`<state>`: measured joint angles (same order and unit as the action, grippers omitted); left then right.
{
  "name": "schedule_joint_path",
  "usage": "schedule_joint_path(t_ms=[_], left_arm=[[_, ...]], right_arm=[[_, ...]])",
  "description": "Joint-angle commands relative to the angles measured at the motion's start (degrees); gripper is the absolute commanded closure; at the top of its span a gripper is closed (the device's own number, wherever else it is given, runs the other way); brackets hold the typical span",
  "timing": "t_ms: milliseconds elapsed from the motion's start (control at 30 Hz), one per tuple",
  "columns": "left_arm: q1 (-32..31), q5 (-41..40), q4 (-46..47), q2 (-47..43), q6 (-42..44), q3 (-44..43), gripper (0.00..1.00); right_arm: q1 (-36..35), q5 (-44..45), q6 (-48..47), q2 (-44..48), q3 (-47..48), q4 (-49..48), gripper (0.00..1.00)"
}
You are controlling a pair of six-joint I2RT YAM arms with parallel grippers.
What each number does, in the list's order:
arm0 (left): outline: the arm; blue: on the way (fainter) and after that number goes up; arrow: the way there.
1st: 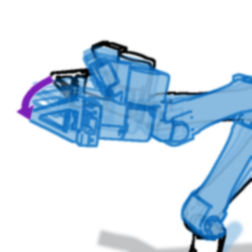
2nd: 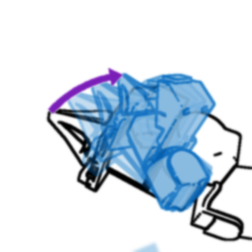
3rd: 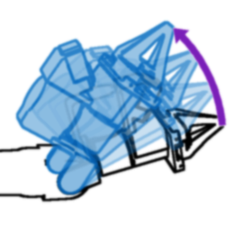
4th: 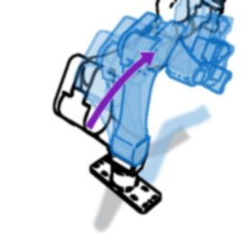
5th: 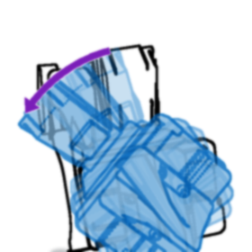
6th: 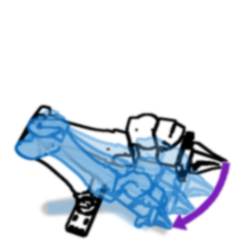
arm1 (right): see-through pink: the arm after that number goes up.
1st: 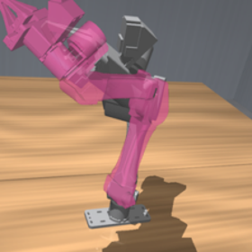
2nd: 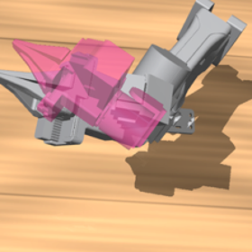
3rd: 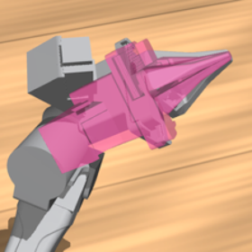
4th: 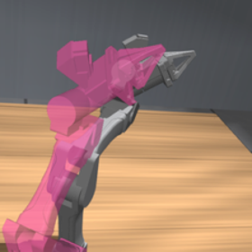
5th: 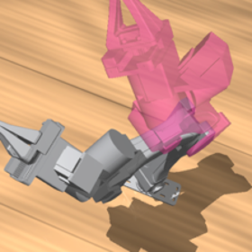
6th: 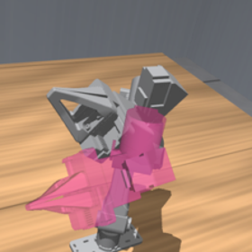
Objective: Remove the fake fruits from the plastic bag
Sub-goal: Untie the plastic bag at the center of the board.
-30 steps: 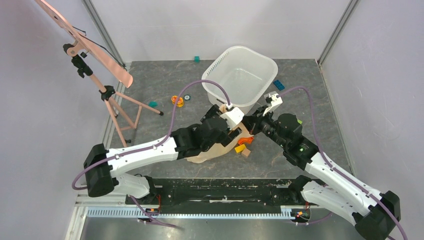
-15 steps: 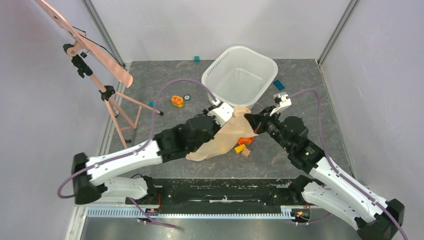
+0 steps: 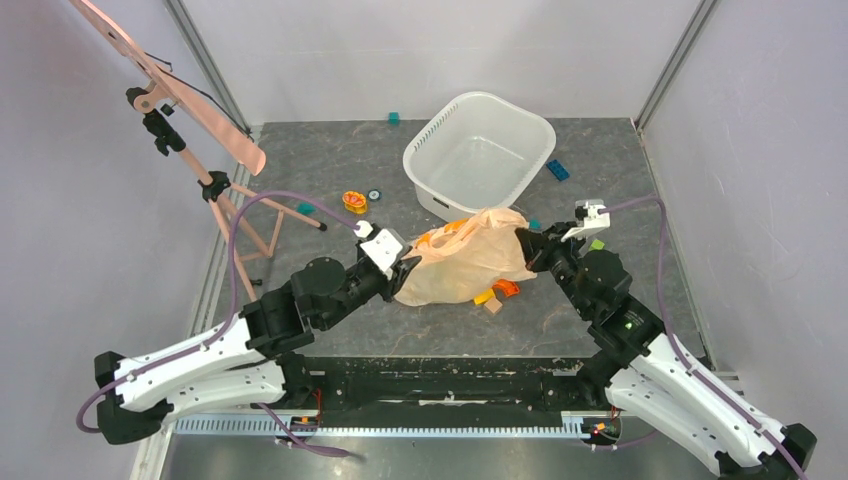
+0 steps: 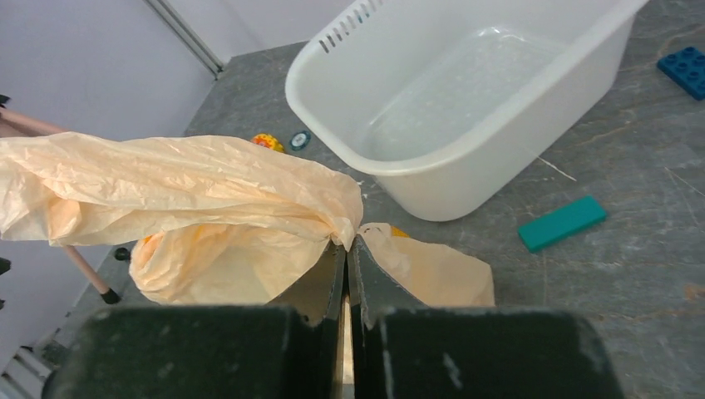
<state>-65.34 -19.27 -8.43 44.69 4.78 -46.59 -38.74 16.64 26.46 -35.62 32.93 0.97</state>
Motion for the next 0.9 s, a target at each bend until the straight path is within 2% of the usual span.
schedule_joint_path(t_ms=[0, 33, 100, 167, 267, 500, 700, 867], left_arm=[[0.21, 2.96, 3.46, -2.64, -2.04, 2.04, 0.63], [0.21, 4.15, 3.97, -2.62, -1.55, 2.12, 0.48], [0.17, 7.25, 4.55, -1.32, 0.31, 1.41, 0.25], [0.16, 10.52, 4.01, 1.59, 2.78, -0.61, 0.1], [0.21, 13.89, 4.92, 5.89, 7.09, -2.49, 0.02], [0.15, 13.7, 11.22, 16.25, 9.28, -5.98, 0.02], [0.13, 4.4, 15.06, 23.99, 13.72, -9.47, 0.1], [0.18, 1.8, 15.71, 28.12, 16.46, -12.15, 0.12]], right_arm=[[0.16, 1.94, -4.24, 1.73, -1.54, 1.12, 1.0], [0.16, 1.29, -4.83, 1.9, -1.63, 1.1, 1.0], [0.15, -0.42, -6.1, 1.82, -1.4, 1.0, 1.0], [0.16, -1.21, -6.57, 1.68, -1.12, 1.02, 1.0], [0.2, -1.55, -6.74, 1.36, -0.94, 0.89, 1.0], [0.11, -3.09, -6.96, 0.24, -0.61, 0.76, 1.0], [0.16, -5.05, -6.47, 0.05, -0.58, 0.52, 1.0], [0.16, -5.63, -6.39, 0.24, -0.58, 0.77, 1.0]])
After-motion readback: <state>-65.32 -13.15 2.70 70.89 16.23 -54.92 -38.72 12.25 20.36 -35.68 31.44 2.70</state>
